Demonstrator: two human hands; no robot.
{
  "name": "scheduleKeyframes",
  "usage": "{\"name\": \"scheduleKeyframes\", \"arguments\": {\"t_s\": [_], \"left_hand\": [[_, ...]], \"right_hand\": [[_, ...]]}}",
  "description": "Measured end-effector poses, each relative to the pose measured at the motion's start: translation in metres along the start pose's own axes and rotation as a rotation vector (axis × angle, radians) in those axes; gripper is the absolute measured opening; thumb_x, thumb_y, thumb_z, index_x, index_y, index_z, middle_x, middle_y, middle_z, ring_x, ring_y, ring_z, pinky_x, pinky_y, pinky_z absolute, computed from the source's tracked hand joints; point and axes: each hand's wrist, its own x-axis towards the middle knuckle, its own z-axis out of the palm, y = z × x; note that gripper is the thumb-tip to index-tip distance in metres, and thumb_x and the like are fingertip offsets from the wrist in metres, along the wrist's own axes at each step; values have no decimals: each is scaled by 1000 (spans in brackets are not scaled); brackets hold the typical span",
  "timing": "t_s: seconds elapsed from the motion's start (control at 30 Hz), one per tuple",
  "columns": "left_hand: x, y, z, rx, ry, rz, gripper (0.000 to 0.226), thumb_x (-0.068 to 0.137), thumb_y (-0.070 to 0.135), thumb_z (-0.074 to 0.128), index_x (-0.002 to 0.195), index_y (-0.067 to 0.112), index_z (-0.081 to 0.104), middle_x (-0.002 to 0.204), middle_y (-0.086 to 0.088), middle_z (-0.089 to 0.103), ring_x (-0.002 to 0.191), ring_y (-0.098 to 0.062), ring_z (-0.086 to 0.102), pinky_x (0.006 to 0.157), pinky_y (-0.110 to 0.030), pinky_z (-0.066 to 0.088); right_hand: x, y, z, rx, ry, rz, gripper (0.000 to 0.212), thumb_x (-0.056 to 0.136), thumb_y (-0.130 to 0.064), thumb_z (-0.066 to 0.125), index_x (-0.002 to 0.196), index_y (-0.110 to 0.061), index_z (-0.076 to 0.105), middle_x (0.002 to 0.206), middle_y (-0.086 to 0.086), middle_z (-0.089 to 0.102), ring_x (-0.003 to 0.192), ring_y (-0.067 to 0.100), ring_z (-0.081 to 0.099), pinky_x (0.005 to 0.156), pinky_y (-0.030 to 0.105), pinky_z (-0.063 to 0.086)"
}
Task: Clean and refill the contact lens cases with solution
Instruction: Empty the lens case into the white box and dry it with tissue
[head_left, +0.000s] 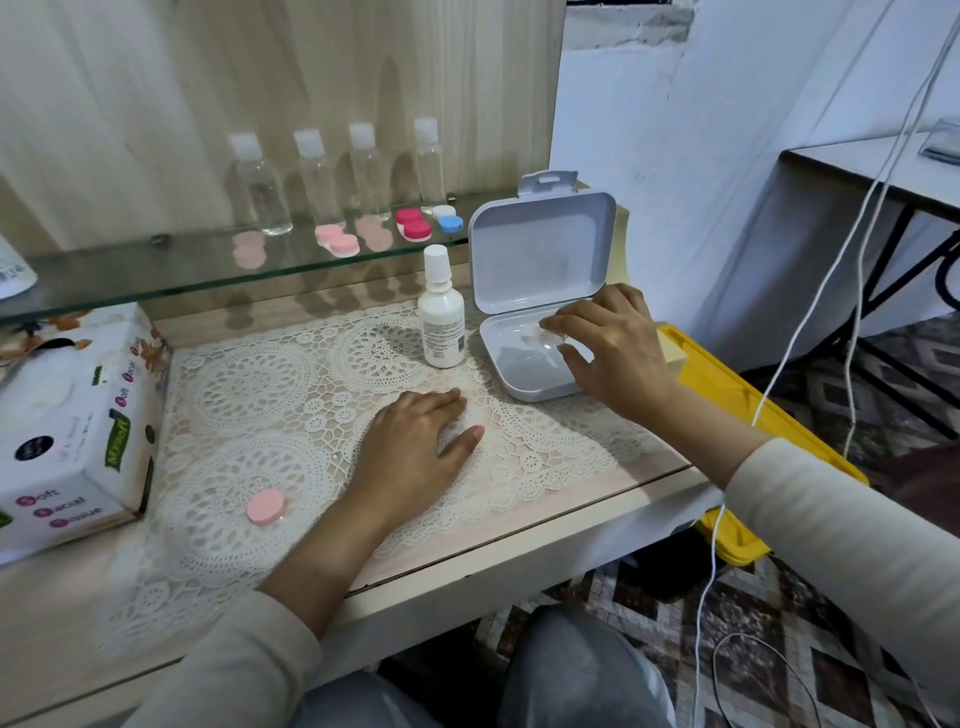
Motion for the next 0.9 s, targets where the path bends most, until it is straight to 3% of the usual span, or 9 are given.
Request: {"name": "scheduleKeyframes", "arguments": {"t_s": [0.13,0.27,0.47,0.6,0.7,0.8,0.9], "left_hand": [[-1,1,0,-17,18,0,49,92,47,44,134,23,46,141,12,42,129,-7,33,107,-28,24],[-4,-1,-3,-140,124,-55,43,91,39,49,127,16,55,132,3,53,122,-15,45,102,-34,36],[-16,-13,-22,-145,322,-127,23,85,25,65,103,11,70,103,-3,68,97,-21,59,82,-28,41],[-33,-34,-44,-145,376,-251,11,75,21,75,82,12,74,88,-5,71,88,-22,62,81,-32,46],[-49,-48,-60,-163,400,-336,9,73,18,76,76,10,73,81,-5,71,79,-16,62,73,-28,46],[-66,-61,-70,-159,397,-363,9,76,18,74,78,9,73,79,-4,71,73,-16,63,68,-29,50],[-80,-73,-72,-110,384,-372,11,80,18,70,82,8,73,83,-4,71,74,-14,61,67,-23,42]], "right_hand": [[-1,2,-2,-1,-11,57,24,63,-4,69,85,-10,72,79,3,70,67,31,58,80,34,32],[-3,-2,-6,38,-52,156,21,63,-9,70,84,-10,71,77,3,69,67,31,58,77,31,33],[6,-36,-15,367,-123,420,23,66,-15,78,87,-6,73,82,10,65,78,29,57,68,30,39],[17,-75,-20,569,-269,552,24,71,-17,77,94,-10,72,86,0,61,75,15,55,70,25,42],[18,-105,-14,698,-335,597,22,71,-19,78,91,-14,71,80,-7,62,70,9,54,66,20,44],[17,-131,-8,787,-424,579,19,74,-16,75,92,-14,71,88,-2,66,74,11,56,70,26,49],[15,-149,-2,813,-466,556,16,76,-17,73,91,-15,71,86,-5,64,78,11,55,71,26,46]]}}
